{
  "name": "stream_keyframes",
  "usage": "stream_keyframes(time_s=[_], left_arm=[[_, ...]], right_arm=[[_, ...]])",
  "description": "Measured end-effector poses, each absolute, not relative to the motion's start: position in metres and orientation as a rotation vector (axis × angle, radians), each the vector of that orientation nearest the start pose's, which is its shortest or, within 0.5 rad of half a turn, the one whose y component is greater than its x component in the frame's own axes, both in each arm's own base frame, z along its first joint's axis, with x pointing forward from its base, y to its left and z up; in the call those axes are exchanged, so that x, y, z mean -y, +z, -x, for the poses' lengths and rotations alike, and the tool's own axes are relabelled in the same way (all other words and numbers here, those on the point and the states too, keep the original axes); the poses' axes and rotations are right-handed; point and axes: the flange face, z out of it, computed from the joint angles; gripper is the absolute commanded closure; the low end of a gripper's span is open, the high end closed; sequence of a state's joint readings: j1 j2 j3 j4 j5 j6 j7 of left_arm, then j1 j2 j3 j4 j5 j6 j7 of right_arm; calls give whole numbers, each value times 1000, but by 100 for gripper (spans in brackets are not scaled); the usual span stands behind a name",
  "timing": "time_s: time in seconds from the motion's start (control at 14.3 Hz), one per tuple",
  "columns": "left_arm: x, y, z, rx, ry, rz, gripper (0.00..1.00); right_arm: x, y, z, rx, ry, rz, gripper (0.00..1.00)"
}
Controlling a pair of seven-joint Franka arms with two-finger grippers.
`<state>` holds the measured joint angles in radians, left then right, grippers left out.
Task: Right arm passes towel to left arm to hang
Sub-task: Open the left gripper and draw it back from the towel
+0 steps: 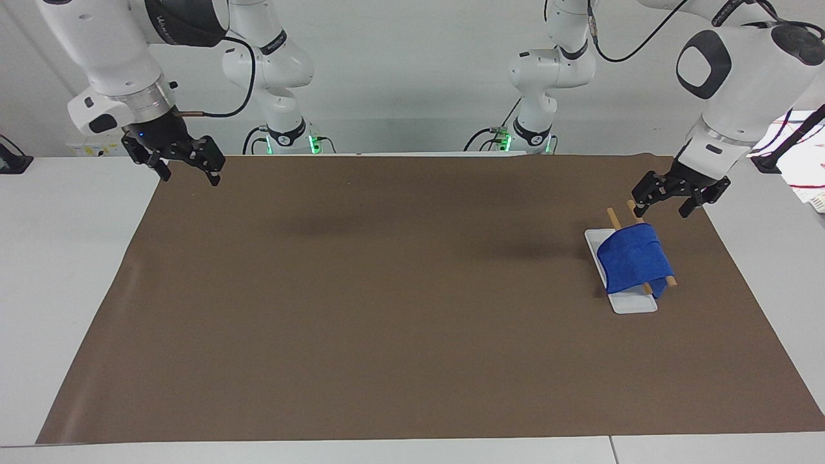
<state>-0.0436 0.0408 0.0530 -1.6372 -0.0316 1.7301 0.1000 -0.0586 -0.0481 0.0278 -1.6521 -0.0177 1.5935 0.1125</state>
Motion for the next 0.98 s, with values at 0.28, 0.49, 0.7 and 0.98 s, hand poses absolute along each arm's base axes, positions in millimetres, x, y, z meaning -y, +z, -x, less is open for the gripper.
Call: stream_keyframes(time_s=[0.28, 0.49, 0.7, 0.98], left_arm=[[-3, 604, -575, 0, -62, 3170, 0], [-7, 596, -571, 74, -17, 3170, 0], [-11, 595, -568, 95, -12, 3170, 0], [-18, 600, -565, 127, -26, 3169, 0]], right_arm=[[21, 616, -538, -228, 42, 3163, 0], [21, 628, -534, -231, 81, 3163, 0], [22, 633, -535, -231, 66, 3163, 0], [21, 632, -535, -230, 72, 3163, 0]])
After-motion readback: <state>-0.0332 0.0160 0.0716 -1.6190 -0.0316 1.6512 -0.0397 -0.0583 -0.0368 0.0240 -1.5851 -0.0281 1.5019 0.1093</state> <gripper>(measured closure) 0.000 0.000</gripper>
